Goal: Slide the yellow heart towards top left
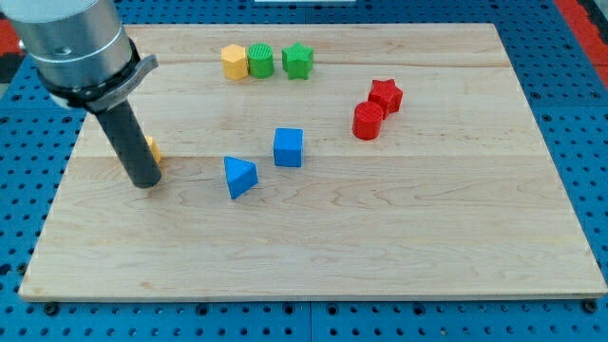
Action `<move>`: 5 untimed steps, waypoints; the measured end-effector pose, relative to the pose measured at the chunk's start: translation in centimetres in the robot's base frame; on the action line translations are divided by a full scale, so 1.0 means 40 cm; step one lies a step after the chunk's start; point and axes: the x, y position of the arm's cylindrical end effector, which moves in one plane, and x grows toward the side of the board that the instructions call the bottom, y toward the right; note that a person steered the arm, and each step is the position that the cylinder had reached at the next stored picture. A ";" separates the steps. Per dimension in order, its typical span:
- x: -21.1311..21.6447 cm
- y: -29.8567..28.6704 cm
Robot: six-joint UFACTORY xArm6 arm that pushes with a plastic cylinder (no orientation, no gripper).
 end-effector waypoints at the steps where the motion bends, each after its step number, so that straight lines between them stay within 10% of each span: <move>1: -0.118 -0.035; 5: -0.279 -0.244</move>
